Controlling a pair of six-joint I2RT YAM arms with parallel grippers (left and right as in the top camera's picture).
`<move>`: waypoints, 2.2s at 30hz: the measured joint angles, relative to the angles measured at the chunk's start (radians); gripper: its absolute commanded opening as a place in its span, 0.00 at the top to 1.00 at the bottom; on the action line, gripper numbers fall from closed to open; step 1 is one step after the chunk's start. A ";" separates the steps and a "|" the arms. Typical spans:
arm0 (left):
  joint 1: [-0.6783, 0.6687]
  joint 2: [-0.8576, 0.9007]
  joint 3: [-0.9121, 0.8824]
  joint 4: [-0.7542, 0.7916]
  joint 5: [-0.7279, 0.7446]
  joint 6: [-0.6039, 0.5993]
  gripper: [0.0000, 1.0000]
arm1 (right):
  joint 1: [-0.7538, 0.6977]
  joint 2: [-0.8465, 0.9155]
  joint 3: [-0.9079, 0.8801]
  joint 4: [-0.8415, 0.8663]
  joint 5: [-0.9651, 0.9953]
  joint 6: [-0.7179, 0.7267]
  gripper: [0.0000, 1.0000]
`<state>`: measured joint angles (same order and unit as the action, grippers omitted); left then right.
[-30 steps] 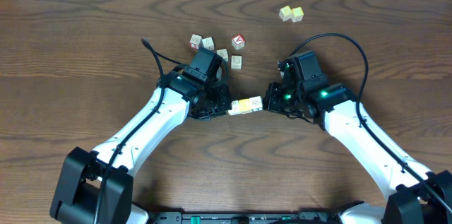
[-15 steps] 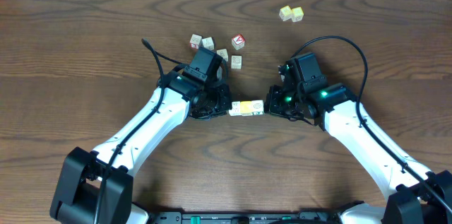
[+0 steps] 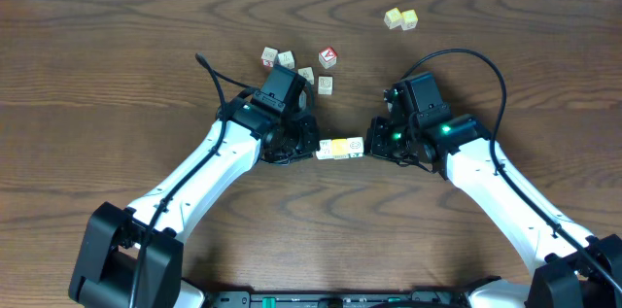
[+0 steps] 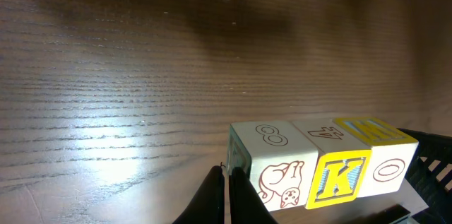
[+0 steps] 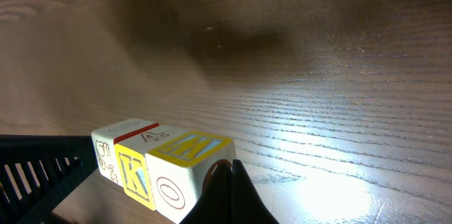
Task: Lift 3 blocks
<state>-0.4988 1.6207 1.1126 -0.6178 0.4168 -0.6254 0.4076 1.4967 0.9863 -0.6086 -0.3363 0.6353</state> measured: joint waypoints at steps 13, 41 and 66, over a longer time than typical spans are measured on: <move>0.000 -0.011 0.000 0.000 0.000 0.000 0.93 | 0.000 0.000 0.000 0.002 0.003 0.000 0.99; 0.000 -0.065 0.000 0.002 0.027 0.000 0.93 | 0.000 0.000 0.000 0.014 0.019 0.005 0.99; 0.000 -0.065 0.000 0.021 0.021 -0.026 0.93 | 0.000 0.000 0.000 0.029 0.035 0.008 0.99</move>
<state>-0.4988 1.5558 1.1130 -0.5972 0.4377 -0.6514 0.4076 1.4971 0.9863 -0.5793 -0.3008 0.6434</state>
